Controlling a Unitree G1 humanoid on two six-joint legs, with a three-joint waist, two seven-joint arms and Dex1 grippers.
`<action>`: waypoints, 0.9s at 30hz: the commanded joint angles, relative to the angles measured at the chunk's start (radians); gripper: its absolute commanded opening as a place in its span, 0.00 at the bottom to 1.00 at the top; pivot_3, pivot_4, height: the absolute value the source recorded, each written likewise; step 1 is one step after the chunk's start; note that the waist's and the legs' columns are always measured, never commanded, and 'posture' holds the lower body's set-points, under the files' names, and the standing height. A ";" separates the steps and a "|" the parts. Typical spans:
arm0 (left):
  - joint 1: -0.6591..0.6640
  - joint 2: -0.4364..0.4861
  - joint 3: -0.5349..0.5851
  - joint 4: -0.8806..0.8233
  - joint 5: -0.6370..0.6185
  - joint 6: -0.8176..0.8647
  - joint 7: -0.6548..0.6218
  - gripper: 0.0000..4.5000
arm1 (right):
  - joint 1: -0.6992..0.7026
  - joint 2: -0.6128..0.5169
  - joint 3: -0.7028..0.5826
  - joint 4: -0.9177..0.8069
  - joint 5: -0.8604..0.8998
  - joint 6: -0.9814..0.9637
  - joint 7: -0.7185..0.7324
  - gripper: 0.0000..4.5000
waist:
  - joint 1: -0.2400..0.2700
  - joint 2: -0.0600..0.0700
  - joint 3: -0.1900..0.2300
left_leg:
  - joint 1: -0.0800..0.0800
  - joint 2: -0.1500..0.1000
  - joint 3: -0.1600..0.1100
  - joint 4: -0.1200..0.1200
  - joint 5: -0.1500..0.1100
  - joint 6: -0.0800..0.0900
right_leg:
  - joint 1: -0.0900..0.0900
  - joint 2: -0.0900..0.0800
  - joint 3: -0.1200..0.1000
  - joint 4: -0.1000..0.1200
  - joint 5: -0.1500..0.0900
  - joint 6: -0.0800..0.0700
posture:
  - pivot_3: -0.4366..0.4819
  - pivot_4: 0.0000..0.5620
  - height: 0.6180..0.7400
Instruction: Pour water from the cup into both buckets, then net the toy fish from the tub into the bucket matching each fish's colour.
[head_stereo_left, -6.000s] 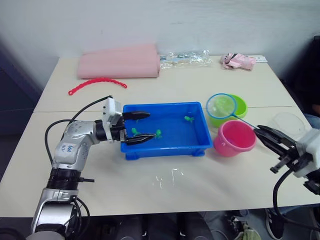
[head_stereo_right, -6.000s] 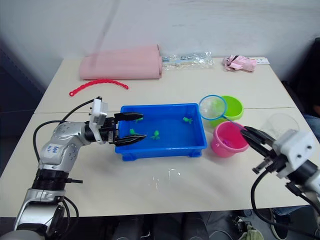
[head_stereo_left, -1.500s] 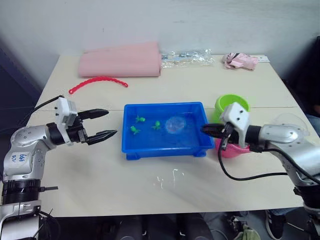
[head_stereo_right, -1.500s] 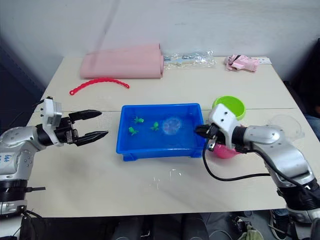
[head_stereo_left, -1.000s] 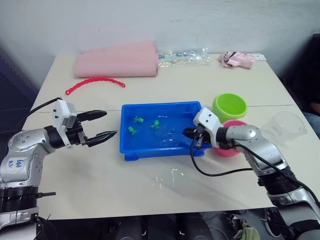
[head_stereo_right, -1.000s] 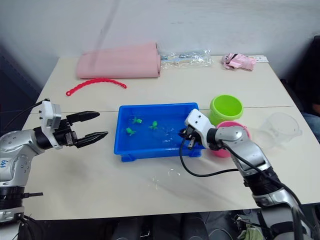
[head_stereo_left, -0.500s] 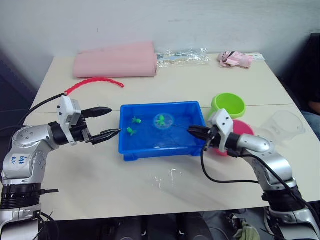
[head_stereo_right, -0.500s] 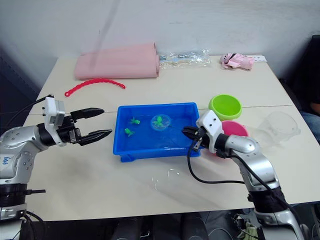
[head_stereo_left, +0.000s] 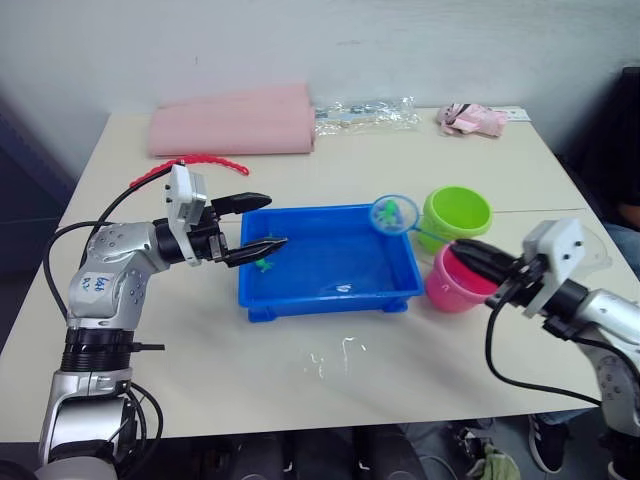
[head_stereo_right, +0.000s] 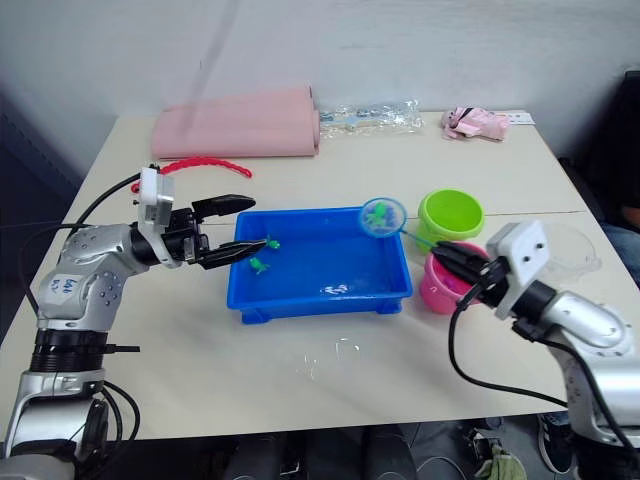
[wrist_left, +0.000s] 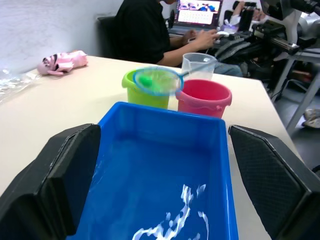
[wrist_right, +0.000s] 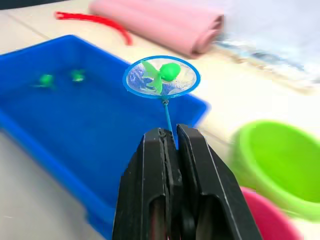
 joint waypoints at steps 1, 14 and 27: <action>-0.038 -0.018 -0.011 0.013 0.003 -0.023 -0.015 0.99 | -0.005 -0.039 -0.080 0.046 -0.024 -0.068 -0.006 0.00 | 0.004 0.000 0.000 | 0.000 0.000 0.000 0.000 0.000 0.000 | 0.000 0.000 0.000 0.000 0.000 0.000 | 0.48 0.27 1.00; -0.044 -0.054 -0.027 0.018 0.001 -0.014 -0.026 0.99 | -0.083 -0.261 0.093 0.388 -0.498 -0.552 -0.081 0.00 | 0.012 0.000 0.000 | 0.001 0.000 0.001 0.001 0.001 0.000 | 0.000 0.000 0.001 0.000 0.000 0.000 | 0.48 0.27 1.00; -0.025 -0.060 -0.016 0.002 -0.008 -0.003 -0.017 0.99 | -0.139 -0.469 0.210 0.617 -0.910 -0.990 -0.328 0.00 | 0.011 0.000 0.000 | 0.001 0.000 0.001 0.002 0.002 -0.001 | 0.001 0.000 0.001 -0.001 0.000 0.000 | 0.48 0.27 1.00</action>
